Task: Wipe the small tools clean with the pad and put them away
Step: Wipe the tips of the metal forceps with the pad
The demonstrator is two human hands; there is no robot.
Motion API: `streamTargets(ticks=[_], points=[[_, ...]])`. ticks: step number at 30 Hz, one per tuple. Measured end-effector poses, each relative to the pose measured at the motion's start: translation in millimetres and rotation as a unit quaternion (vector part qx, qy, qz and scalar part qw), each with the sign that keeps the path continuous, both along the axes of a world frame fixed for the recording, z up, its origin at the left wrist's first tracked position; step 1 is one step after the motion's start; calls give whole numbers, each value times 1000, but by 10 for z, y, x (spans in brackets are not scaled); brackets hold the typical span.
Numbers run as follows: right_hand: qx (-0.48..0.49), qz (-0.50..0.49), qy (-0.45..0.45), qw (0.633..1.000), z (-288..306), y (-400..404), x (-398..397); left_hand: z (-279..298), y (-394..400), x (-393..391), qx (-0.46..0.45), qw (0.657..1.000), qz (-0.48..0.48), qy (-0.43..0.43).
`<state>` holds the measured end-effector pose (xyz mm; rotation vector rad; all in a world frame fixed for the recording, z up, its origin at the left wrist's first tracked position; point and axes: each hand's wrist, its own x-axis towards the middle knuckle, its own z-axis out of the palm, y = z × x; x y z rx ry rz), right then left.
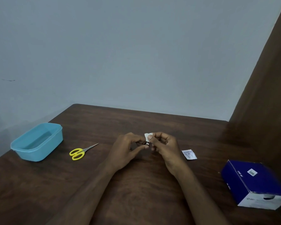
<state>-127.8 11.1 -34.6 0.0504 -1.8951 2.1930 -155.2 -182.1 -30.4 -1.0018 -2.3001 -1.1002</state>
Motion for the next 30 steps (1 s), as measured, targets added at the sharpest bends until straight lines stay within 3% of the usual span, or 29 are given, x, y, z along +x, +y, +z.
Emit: streamTargets(ticks=[5, 7, 10, 16, 24, 30], points=[[-101, -134, 38, 985, 20, -6, -103, -5, 22, 6, 19, 999, -12, -26], [-93, -160, 38, 982, 8, 34, -122, -15, 29, 2, 29, 999, -4, -31], [-59, -122, -3, 991, -55, -8, -101, -38, 24, -30, 35, 999, 27, -27], [2, -51, -18, 999, -28, -116, 1, 26, 14, 54, -49, 994, 100, 8], [20, -71, -34, 997, -31, -135, 2, -1, 37, 67, -107, 987, 109, 58], [-39, -48, -44, 997, -13, -159, -15, -4, 49, 80, -115, 980, 140, 86]])
